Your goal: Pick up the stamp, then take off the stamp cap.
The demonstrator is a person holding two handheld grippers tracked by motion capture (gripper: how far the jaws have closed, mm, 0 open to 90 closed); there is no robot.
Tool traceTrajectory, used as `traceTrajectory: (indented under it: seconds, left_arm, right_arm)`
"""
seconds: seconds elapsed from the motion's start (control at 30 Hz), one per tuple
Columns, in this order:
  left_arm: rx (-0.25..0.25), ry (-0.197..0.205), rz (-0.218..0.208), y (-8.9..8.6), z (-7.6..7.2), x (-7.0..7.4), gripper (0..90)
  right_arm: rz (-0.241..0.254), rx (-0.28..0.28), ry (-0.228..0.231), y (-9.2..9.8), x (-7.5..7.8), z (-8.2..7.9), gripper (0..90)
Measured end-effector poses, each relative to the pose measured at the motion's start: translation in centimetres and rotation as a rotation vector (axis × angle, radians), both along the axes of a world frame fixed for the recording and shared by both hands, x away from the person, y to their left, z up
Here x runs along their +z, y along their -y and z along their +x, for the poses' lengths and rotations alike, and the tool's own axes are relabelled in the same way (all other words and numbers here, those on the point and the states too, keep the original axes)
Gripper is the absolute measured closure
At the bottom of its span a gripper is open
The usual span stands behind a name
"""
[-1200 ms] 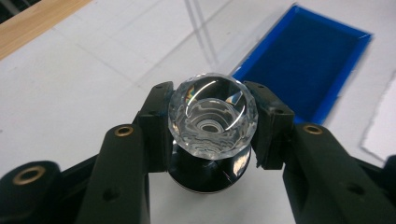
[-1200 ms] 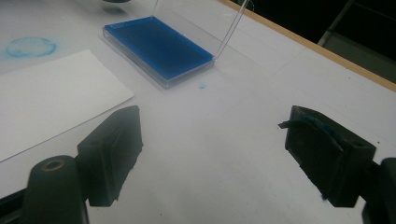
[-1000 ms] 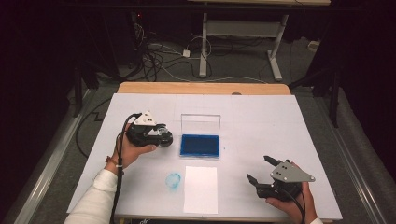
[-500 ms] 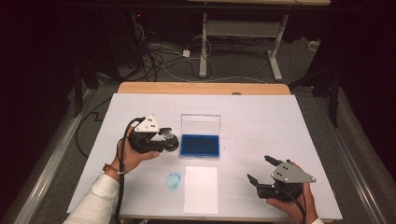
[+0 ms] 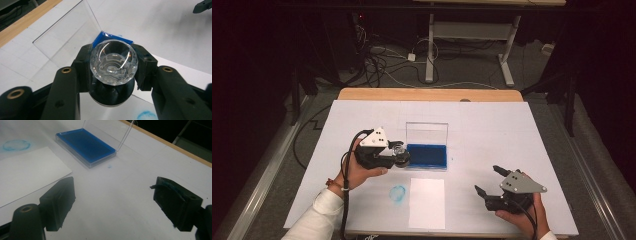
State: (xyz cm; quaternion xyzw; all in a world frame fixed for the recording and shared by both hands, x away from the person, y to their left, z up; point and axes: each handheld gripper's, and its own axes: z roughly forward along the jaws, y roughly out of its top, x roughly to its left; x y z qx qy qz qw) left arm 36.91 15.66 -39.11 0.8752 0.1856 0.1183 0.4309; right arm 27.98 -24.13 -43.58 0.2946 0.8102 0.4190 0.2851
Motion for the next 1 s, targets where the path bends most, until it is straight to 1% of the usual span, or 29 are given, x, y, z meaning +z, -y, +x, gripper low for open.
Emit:
traceTrajectory:
  seconds: [0.1,0.27,0.63,0.7,0.83,1.0]
  left_arm:
    - [-0.006,0.002,0.0,0.2,-0.1,0.0,54.3]
    - [-0.031,0.003,-0.019,0.6,-0.5,0.1,54.3]
    - [-0.083,0.011,-0.02,1.7,-1.4,0.5,54.2]
    - [-0.089,0.011,-0.023,1.8,-1.5,0.5,54.3]
    - [-0.101,0.012,-0.015,2.1,-1.6,0.5,54.2]
    - [-0.118,0.006,-0.032,2.5,-1.9,0.6,54.3]
  right_arm:
    - [-0.001,0.004,0.003,-0.1,0.0,-0.1,18.1]
    - [-0.002,0.009,-0.002,-0.2,0.0,-0.1,18.1]
    - [0.004,0.018,-0.017,-0.5,-0.2,0.0,17.8]
    - [-0.001,0.023,-0.018,-0.6,-0.2,0.1,17.8]
    - [-0.01,0.026,-0.023,-0.7,-0.4,0.0,17.8]
    - [-0.004,0.03,-0.029,-0.9,-0.5,0.0,17.8]
